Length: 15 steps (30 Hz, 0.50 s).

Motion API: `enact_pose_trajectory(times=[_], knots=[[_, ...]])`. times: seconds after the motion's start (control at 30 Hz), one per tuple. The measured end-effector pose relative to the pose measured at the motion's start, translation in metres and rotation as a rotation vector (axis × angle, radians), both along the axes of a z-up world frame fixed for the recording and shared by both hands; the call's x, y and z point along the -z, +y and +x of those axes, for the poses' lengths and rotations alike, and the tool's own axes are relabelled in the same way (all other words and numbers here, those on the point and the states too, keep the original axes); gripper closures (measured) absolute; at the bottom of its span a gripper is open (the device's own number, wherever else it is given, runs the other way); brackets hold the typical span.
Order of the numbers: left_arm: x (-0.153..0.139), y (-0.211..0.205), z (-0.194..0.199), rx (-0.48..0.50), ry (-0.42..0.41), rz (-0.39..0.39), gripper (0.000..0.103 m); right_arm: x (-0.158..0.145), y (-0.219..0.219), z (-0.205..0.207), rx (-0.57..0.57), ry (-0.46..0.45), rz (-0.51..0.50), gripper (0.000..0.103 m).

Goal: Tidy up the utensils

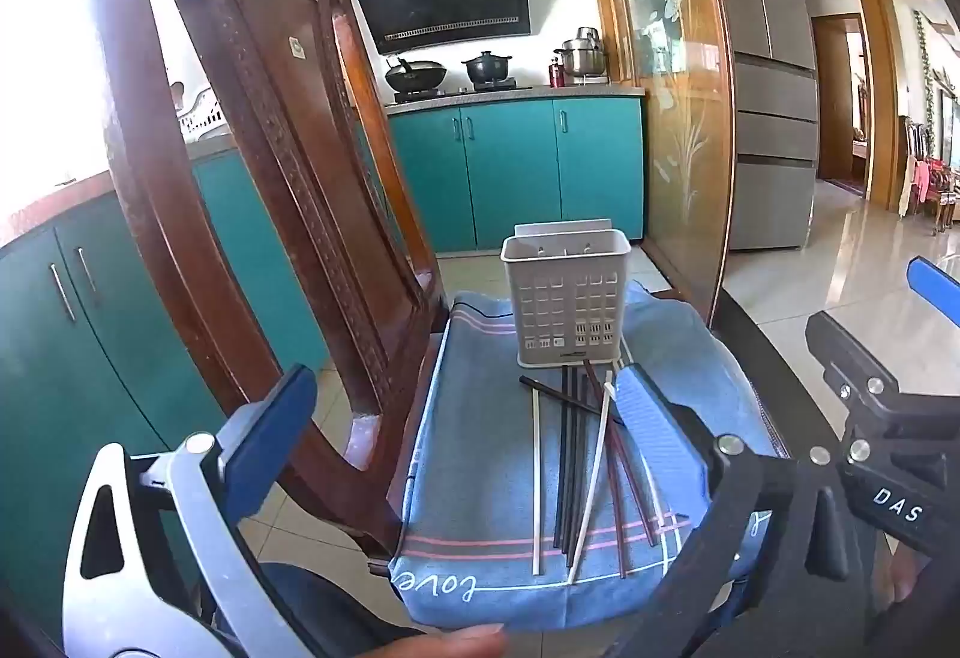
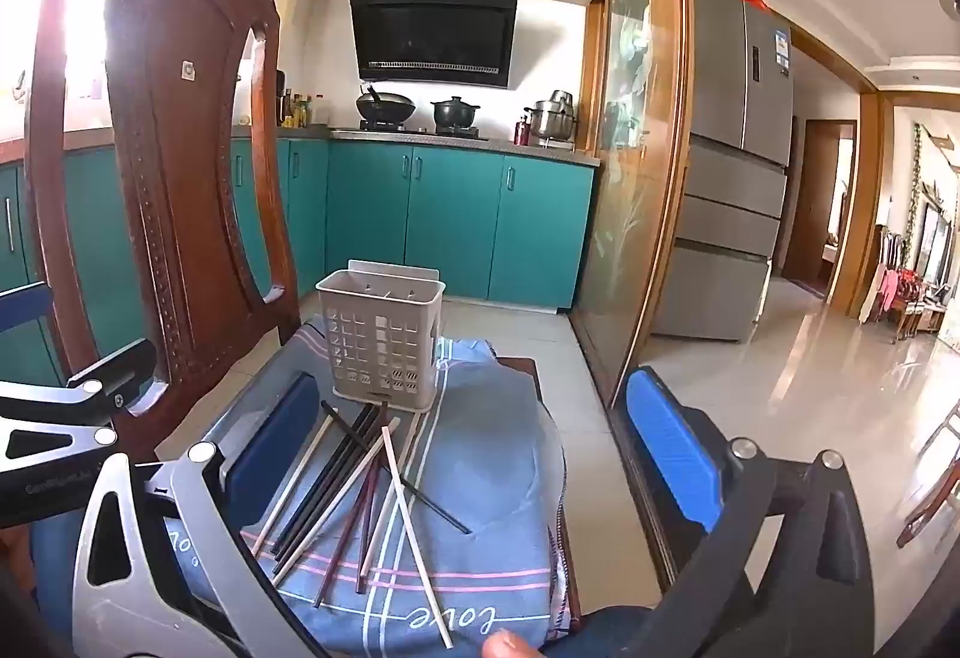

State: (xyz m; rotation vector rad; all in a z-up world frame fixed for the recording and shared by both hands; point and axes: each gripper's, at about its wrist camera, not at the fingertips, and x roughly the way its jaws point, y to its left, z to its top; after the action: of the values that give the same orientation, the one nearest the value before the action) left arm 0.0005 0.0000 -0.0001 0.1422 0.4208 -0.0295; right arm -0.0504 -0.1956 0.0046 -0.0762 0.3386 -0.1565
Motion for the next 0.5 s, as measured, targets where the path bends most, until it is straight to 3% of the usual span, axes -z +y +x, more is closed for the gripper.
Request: enact_pose_trajectory(times=[0.5], knots=[[-0.004,-0.001,-0.006,0.0,-0.015,0.004,0.004,-0.008,0.006,-0.012,-0.027,-0.033,-0.005,0.003]])
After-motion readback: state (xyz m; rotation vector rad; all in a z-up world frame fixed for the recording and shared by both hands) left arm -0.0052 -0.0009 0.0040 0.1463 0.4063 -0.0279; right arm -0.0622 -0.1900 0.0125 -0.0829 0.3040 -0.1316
